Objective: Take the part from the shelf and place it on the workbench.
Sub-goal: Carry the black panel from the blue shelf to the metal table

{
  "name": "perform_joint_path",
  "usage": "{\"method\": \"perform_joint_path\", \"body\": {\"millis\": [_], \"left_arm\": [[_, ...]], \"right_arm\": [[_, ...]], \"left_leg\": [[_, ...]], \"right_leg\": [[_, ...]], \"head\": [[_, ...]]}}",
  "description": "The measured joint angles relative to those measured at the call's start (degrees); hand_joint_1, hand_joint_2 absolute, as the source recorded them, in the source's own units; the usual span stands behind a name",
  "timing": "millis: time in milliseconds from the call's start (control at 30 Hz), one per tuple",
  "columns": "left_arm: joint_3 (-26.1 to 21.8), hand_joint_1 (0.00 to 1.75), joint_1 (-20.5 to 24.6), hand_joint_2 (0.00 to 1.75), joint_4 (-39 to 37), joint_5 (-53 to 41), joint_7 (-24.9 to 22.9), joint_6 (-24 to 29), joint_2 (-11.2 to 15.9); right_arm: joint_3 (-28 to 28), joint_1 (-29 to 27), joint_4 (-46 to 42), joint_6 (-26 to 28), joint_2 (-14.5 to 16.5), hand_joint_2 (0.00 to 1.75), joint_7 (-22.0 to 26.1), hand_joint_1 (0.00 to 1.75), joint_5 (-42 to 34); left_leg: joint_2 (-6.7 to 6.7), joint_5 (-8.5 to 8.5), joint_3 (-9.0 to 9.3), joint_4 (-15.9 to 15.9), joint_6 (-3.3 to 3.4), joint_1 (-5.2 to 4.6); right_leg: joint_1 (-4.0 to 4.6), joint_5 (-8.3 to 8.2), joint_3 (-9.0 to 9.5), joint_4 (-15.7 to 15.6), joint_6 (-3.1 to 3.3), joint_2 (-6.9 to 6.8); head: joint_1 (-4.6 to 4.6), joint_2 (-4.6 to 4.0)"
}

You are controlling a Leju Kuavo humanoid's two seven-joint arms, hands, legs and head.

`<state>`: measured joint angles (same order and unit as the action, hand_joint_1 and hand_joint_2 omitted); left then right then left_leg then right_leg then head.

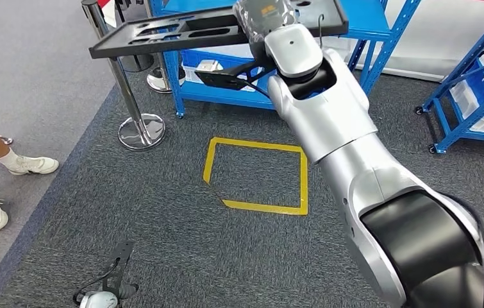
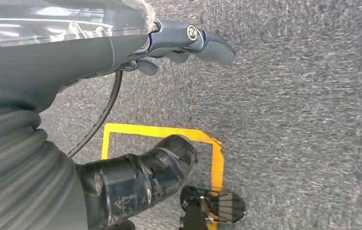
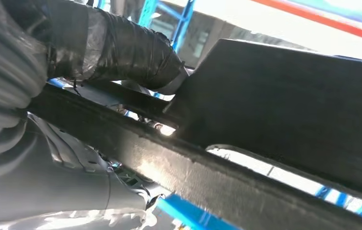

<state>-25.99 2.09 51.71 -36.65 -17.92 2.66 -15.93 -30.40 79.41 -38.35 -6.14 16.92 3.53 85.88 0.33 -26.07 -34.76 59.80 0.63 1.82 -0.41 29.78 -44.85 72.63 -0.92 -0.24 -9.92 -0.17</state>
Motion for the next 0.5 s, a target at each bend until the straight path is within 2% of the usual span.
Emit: {"method": "perform_joint_path", "body": {"millis": [33,67,100,167,200,233,300,367,433,500], "left_arm": [[0.0,0.0,-0.06,1.75,0.0,-0.02,0.01,-0.01,0.0],[0.0,0.0,-0.11,1.75,0.0,-0.03,0.02,-0.02,0.0],[0.0,0.0,-0.15,1.75,0.0,-0.03,0.02,-0.02,0.0],[0.0,0.0,-0.17,1.75,0.0,-0.03,0.02,-0.02,-0.01],[0.0,0.0,-0.17,1.75,0.0,-0.03,0.03,-0.03,-0.02],[0.0,0.0,-0.19,1.75,-0.01,-0.04,0.04,-0.08,-0.03],[0.0,0.0,-0.24,1.75,-0.03,-0.05,0.08,-0.24,-0.03],[0.0,0.0,-0.28,1.75,-0.05,-0.05,0.18,-0.44,-0.02],[0.0,0.0,-0.3,1.75,-0.07,-0.05,0.34,-0.66,0.02],[0.0,0.0,-0.35,1.75,-0.14,-0.07,0.58,-0.88,0.07]], "right_arm": [[0.0,0.26,0.07,-0.06,-0.02,1.75,-0.08,1.75,0.0],[0.0,0.37,0.16,-0.09,-0.03,1.75,-0.12,1.75,0.0],[0.0,0.41,0.25,-0.09,-0.02,1.75,-0.12,1.75,0.0],[0.0,0.57,0.34,-0.08,-0.01,1.75,-0.12,1.75,0.0],[0.0,0.76,0.34,-0.08,0.0,1.75,-0.15,1.75,0.0],[0.0,0.99,0.34,-0.07,0.0,1.75,-0.2,1.75,0.0],[0.0,1.38,0.36,-0.09,-0.02,1.75,-0.28,1.75,0.0],[0.0,1.64,0.46,-0.13,-0.08,1.75,-0.28,1.75,0.0],[0.0,2.02,0.76,-0.08,-0.13,1.75,-0.27,1.75,0.0],[0.0,2.29,1.22,0.02,-0.17,1.75,-0.29,1.75,0.0]], "left_leg": [[0.02,0.29,-0.36,0.04,0.0,-0.04],[0.02,0.55,-0.67,0.07,-0.01,-0.07],[0.0,0.76,-0.9,0.1,-0.05,-0.09],[-0.07,1.12,-1.19,0.11,-0.25,-0.09],[-0.1,1.31,-1.35,0.12,-0.46,-0.16],[-0.1,1.53,-1.52,0.08,-0.76,-0.18],[-0.03,2.04,-1.8,-0.16,-1.51,-0.24],[0.02,1.99,-2.06,-0.23,-2.15,-0.24],[0.0,-0.48,-3.36,2.67,-2.47,-0.22],[-0.03,-4.5,-5.93,9.51,-2.65,-0.18]], "right_leg": [[0.0,1.34,-0.67,2.92,-0.09,0.01],[0.01,1.67,-0.39,4.02,-0.06,0.01],[0.02,1.02,1.03,2.87,0.07,0.01],[0.15,-1.45,6.22,-4.65,0.71,0.05],[0.34,-2.29,8.39,-8.33,1.06,0.08],[0.55,-2.72,9.73,-10.86,1.36,0.12],[0.93,-2.97,10.05,-12.21,1.76,0.21],[0.66,-3.68,9.96,-12.91,2.29,0.23],[0.33,-4.48,9.8,-13.65,2.92,0.13],[0.46,-4.9,9.32,-13.67,3.29,0.08]], "head": [[0.0,0.0],[0.0,0.0],[0.0,0.0],[0.0,0.0],[0.0,0.0],[0.0,0.0],[0.0,0.0],[0.0,0.0],[-0.01,0.0],[-0.01,0.0]]}}
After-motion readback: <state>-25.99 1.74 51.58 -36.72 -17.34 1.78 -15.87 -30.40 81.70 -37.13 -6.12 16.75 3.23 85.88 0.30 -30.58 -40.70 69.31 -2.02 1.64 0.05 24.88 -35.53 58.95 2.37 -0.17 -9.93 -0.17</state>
